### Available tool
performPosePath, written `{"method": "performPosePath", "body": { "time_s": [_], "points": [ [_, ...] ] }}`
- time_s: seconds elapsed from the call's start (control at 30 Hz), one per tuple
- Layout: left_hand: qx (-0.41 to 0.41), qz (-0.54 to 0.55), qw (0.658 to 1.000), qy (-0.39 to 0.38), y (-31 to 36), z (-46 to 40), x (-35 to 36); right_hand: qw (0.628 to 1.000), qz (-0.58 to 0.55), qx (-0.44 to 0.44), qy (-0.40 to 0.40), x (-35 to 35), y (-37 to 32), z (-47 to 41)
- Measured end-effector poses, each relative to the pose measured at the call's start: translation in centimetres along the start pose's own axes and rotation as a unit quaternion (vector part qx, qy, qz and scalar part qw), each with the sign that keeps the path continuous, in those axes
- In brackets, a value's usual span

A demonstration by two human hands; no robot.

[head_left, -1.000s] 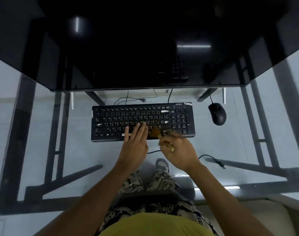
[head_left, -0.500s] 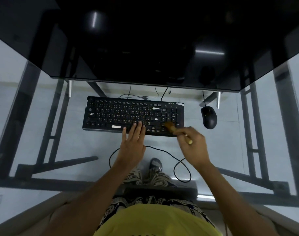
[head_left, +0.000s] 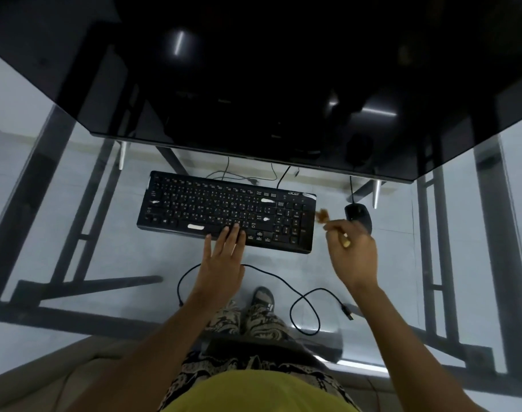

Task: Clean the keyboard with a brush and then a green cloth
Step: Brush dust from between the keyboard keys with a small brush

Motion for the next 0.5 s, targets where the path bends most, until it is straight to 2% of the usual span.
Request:
{"method": "performPosePath", "body": {
  "time_s": [0.1, 0.13, 0.23, 0.3, 0.4, 0.5],
  "points": [
    [0.002, -0.002, 1.0, -0.005, 0.1, -0.1, -0.1, 0.985, -0.025, 0.006, -0.17, 1.9, -1.0, 0.1],
    [0.002, -0.001, 1.0, -0.004, 0.1, -0.1, -0.1, 0.986, -0.017, 0.012, -0.165, 1.8, -1.0, -0.2],
    [0.003, 0.005, 1.0, 0.011, 0.0, -0.2, -0.4, 0.999, 0.004, -0.041, -0.017, 0.3, -1.6, -1.7],
    [0.001, 0.006, 1.0, 0.024, -0.1, -0.4, -0.5, 0.997, 0.001, -0.081, 0.01, 0.5, -2.9, -2.4],
    [0.0, 0.004, 0.999, 0.04, -0.3, -0.9, -1.0, 0.992, 0.023, -0.121, -0.037, 1.9, -5.2, -3.7],
    [-0.002, 0.009, 0.999, 0.044, -0.6, -1.2, -1.2, 0.981, 0.125, -0.053, -0.137, 3.0, -5.0, -4.5]
  ]
}}
Point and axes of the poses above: each hand's wrist, its own z-axis away from the middle knuckle, its own x-axis out of the palm, y = z × x, the point moved 5 cm from there along -z, towards the middle knuckle, and after that the axes turned 3 degrees about -y, right-handed, at the moved point
